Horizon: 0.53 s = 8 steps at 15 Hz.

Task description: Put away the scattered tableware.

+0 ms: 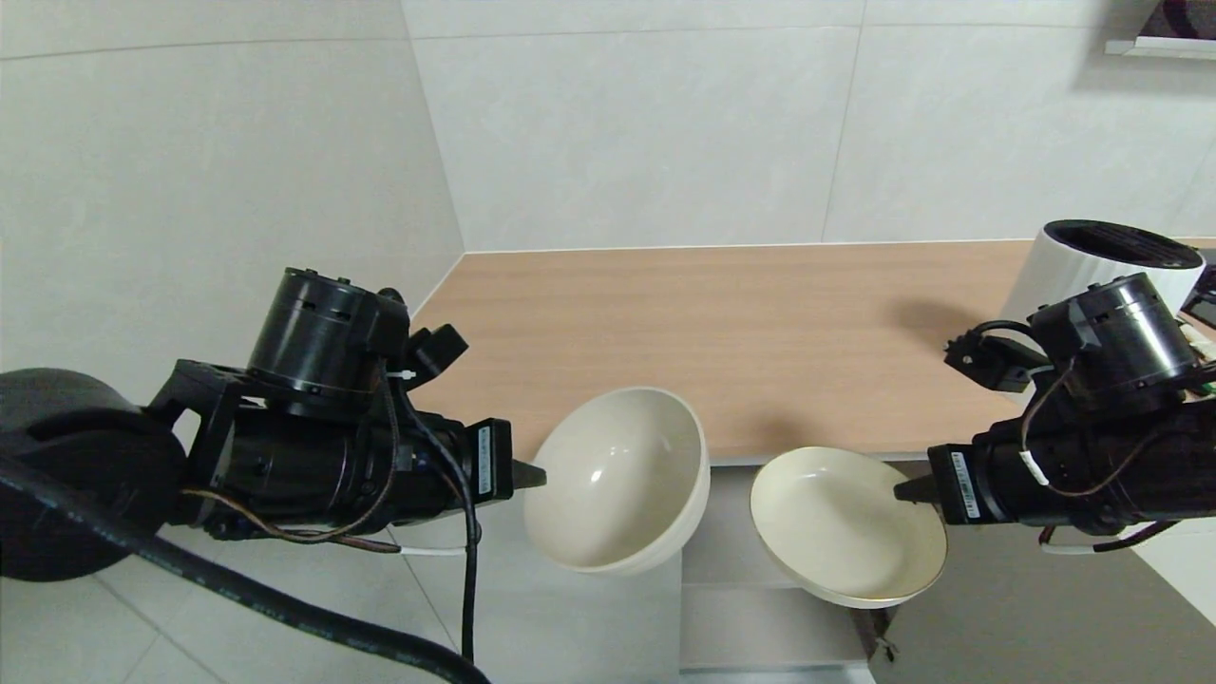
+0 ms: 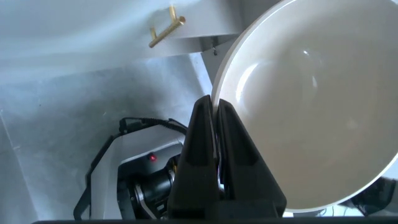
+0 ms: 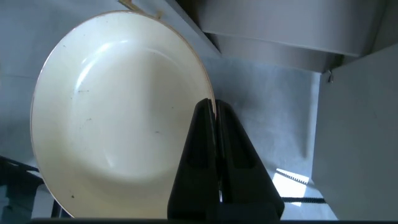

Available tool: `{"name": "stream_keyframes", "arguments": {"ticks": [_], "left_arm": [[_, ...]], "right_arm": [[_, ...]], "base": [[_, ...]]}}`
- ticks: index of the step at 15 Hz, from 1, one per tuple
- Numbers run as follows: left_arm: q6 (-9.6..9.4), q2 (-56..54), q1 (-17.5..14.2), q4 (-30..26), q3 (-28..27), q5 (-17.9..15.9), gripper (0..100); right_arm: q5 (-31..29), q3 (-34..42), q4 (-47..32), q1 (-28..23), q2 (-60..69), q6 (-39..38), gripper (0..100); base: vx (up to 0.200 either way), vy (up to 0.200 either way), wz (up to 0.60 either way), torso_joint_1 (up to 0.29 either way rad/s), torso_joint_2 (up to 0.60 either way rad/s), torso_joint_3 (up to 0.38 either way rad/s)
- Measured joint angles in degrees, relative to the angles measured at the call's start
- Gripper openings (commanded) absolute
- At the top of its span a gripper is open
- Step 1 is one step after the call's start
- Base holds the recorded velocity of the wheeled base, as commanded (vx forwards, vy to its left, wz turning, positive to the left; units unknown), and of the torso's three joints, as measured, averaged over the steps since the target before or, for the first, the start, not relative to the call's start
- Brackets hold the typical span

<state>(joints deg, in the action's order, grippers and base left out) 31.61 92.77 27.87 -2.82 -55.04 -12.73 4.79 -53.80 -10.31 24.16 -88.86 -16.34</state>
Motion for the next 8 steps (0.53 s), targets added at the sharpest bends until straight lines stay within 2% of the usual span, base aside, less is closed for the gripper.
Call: {"name": "stream_keyframes", "arguments": {"ticks": [6,8], "left_arm": [[0.0,0.41,0.0,0.0,0.0,-0.02,0],[0.0,0.61,0.0,0.04,-0.02,-0.02,0]], "right_arm": [[-1.02,0.82,1.78,0.0,-1.6,-0.02,0],[-1.05,0.82,1.83,0.0,-1.96,-0.02,0]], "base": [[0.0,0.0,0.0,0.0,0.0,0.0],[0.0,0.0,0.0,-0.127,0.29,0.158]]}}
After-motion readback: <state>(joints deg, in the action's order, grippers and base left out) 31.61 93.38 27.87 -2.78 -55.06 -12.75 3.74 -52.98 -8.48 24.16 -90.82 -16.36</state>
